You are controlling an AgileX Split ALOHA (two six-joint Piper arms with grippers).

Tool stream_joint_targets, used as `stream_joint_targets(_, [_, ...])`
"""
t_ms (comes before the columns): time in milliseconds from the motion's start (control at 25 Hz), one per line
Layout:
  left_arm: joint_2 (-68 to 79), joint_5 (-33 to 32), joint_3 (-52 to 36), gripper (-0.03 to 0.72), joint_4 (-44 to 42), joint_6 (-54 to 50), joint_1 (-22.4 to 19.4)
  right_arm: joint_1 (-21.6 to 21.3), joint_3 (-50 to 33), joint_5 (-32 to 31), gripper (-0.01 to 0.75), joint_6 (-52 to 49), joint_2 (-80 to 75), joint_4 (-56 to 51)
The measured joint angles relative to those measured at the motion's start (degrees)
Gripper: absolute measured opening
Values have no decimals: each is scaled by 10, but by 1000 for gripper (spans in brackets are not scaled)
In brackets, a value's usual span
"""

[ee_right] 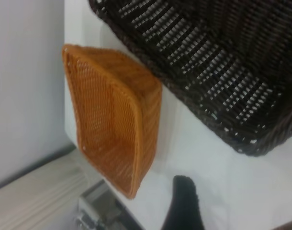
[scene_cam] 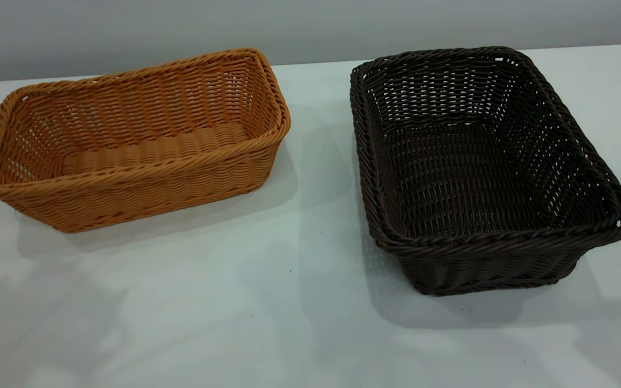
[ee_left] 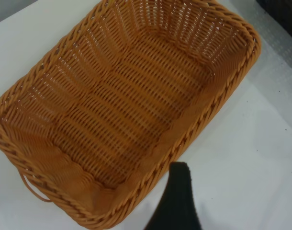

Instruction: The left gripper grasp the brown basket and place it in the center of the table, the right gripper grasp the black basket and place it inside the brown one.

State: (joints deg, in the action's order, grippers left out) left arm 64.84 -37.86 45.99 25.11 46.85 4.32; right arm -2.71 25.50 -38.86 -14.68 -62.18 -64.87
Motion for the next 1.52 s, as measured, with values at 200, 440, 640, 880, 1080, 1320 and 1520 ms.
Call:
stream_joint_targets(200, [0, -1, 0, 555, 0, 0, 0, 108, 0, 96, 518, -61, -49, -13])
stream_joint_targets(440, [0, -7, 0, 555, 0, -2, 0, 201, 1, 172, 516, -86, -134, -39])
stream_joint_targets(640, [0, -7, 0, 555, 0, -2, 0, 229, 7, 191, 516, -79, -189, -63])
stream_joint_targets(880, [1, -4, 0, 555, 0, -2, 0, 229, 31, 192, 516, -79, -238, -67])
stream_joint_targets(1080, [1, -1, 0, 555, -1, -1, 0, 229, 32, 206, 515, -79, -268, -75])
stream_joint_targets(1320, [1, 0, 0, 555, -1, -1, 0, 229, 52, 204, 509, -69, -300, -86])
stream_joint_targets(1520, [1, 0, 0, 555, -1, -1, 0, 229, 62, 204, 507, -71, -328, -92])
